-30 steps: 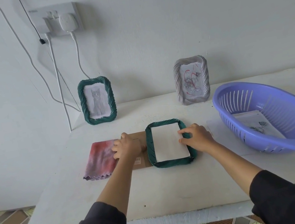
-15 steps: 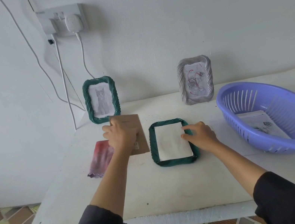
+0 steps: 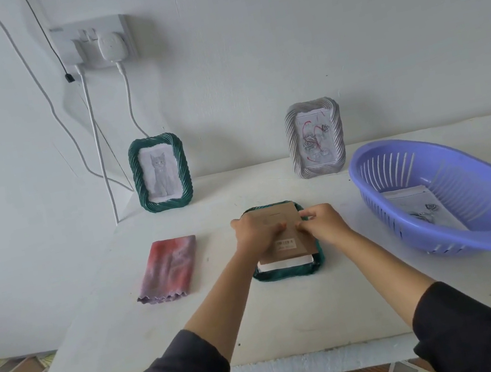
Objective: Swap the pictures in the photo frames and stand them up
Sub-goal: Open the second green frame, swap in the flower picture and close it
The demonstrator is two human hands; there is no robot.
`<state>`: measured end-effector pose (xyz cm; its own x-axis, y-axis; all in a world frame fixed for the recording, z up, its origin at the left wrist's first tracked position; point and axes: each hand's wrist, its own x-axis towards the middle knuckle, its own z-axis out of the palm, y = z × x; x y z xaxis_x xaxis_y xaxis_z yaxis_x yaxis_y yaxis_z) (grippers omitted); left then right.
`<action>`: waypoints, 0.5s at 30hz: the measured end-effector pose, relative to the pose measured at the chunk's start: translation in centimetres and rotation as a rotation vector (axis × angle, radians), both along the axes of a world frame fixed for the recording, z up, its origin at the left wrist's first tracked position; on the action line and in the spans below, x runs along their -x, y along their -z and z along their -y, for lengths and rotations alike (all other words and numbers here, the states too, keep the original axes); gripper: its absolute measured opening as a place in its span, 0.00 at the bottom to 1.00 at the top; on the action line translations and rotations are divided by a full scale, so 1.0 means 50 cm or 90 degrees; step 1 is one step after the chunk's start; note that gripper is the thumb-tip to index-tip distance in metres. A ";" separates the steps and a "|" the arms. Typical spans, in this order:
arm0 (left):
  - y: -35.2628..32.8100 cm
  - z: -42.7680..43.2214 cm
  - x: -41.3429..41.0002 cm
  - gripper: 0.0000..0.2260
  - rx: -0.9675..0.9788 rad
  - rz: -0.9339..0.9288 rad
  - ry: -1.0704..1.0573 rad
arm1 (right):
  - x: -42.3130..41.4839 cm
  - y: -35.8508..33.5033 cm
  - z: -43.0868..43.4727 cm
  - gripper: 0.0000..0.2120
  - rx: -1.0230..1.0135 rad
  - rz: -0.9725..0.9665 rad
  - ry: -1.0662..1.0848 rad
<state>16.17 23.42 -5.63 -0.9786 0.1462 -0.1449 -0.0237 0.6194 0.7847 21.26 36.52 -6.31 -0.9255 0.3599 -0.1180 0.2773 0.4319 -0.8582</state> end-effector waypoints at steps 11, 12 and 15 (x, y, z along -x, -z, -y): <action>0.012 -0.005 0.021 0.23 0.089 -0.027 0.015 | 0.041 0.026 -0.006 0.11 -0.047 0.063 0.030; 0.013 -0.006 0.022 0.23 0.091 -0.029 0.017 | 0.043 0.028 -0.007 0.11 -0.048 0.066 0.034; 0.016 -0.007 0.024 0.24 0.097 -0.035 0.023 | 0.046 0.030 -0.007 0.12 -0.057 0.069 0.038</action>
